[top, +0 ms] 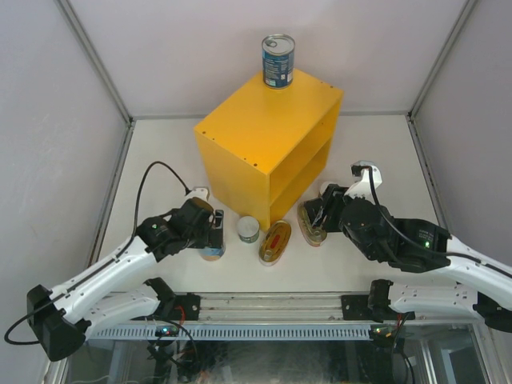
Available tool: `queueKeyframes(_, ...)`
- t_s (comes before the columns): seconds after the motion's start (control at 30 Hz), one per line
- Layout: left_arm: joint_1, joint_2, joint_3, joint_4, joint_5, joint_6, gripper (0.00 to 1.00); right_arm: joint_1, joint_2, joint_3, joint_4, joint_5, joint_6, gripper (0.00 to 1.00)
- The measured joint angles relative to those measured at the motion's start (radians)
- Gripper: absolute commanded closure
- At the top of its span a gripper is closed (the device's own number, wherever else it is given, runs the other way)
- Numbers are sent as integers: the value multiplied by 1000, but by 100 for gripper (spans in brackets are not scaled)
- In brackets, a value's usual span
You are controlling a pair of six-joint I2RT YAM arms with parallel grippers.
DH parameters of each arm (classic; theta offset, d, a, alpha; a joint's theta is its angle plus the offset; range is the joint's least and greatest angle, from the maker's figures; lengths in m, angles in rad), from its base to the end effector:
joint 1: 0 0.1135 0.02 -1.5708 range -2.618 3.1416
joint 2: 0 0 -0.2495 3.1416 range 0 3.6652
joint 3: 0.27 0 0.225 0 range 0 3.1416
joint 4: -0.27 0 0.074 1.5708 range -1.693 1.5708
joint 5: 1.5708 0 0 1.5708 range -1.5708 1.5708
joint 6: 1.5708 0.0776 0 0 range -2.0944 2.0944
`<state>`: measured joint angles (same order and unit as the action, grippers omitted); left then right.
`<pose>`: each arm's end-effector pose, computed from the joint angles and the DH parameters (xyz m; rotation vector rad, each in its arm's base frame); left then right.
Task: Place and organize the canned foods onto the counter
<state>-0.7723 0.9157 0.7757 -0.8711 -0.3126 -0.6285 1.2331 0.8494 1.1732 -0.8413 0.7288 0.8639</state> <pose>0.1381 -0.1012 0.2152 0.0671 2.5155 -0.1628 0.1006 0.1304 0.3615 0.0673 1.9986 0.6123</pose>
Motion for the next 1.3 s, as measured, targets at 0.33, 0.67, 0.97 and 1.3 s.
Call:
queueKeyframes(0.33,-13,30,-31,26,-21,-12,0,0,0,0,0,0,0,53)
queueKeyframes(0.67,-18,41,-77,83,-47,-20,0,0,8,0,0,0,-1,53)
queueKeyframes(0.97,-24,34,-111,137,-100,-79,2,-1,14,0,0,-1,-4,53)
queueKeyframes(1.3,-31,-3,-146,162,-159,-116,17,-16,15,0,1,-11,-10,53)
